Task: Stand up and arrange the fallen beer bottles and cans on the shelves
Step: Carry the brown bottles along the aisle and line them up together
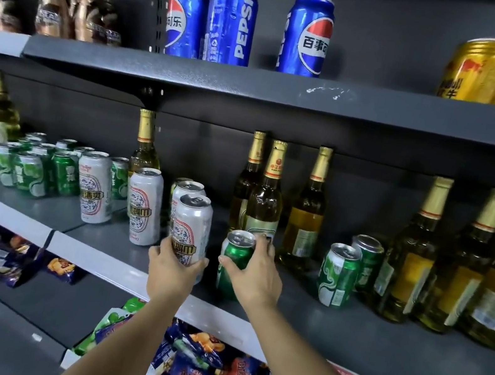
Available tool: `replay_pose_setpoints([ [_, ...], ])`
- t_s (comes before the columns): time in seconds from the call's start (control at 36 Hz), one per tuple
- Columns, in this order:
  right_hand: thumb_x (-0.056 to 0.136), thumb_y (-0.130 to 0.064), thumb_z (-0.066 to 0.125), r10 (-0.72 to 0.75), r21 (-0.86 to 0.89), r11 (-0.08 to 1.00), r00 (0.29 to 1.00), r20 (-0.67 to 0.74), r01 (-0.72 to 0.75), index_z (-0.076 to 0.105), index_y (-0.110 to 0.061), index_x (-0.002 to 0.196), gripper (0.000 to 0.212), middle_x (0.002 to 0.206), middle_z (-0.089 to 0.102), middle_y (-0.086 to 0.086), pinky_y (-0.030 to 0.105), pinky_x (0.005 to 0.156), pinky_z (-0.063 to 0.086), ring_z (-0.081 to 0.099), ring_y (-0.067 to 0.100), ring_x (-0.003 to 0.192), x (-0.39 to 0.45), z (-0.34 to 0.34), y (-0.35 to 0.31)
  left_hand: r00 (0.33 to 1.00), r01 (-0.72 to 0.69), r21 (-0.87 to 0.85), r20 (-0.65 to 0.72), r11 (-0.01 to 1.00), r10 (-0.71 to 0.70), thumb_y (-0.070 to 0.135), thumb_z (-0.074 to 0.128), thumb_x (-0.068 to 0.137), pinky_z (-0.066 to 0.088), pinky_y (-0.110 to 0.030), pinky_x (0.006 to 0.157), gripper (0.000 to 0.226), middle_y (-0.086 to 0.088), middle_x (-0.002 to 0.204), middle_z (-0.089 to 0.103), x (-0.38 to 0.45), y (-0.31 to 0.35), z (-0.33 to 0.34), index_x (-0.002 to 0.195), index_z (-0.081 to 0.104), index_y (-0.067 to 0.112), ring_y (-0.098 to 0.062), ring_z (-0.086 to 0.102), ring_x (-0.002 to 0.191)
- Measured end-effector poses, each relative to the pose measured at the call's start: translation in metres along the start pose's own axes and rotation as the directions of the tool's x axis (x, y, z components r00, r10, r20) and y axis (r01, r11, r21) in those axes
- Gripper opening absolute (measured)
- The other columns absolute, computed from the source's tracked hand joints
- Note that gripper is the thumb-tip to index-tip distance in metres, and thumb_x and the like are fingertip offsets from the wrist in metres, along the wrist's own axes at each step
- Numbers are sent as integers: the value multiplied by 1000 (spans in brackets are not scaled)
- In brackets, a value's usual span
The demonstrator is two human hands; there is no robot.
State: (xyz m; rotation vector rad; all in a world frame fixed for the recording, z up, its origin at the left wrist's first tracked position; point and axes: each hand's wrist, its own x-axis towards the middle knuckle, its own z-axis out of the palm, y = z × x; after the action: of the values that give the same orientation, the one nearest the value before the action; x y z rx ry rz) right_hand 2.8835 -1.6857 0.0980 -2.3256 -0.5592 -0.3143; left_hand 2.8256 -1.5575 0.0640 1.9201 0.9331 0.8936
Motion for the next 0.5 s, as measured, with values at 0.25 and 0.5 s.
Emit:
replay_pose_setpoints([
  [0.25, 87, -35, 64, 129, 78, 992, 799, -587, -102, 52, -11, 126, 48, 121, 58, 10, 44, 93, 36, 49, 31, 114, 9, -50, 48, 839, -459, 135, -259, 878, 479, 39, 70, 81, 40, -38, 82, 54, -12, 106, 53, -49, 32, 15, 118, 51, 4, -29, 50, 99],
  [0.5, 78, -42, 77, 427, 258, 897, 854, -297, -359, 24, -10, 147, 93, 147, 40, 16, 48, 99, 41, 40, 37, 132, 24, -70, 102, 987, -68, -96, 137, 993, 81, 39, 76, 80, 40, -45, 101, 90, -11, 143, 42, -64, 44, 49, 148, 23, 11, -29, 39, 133],
])
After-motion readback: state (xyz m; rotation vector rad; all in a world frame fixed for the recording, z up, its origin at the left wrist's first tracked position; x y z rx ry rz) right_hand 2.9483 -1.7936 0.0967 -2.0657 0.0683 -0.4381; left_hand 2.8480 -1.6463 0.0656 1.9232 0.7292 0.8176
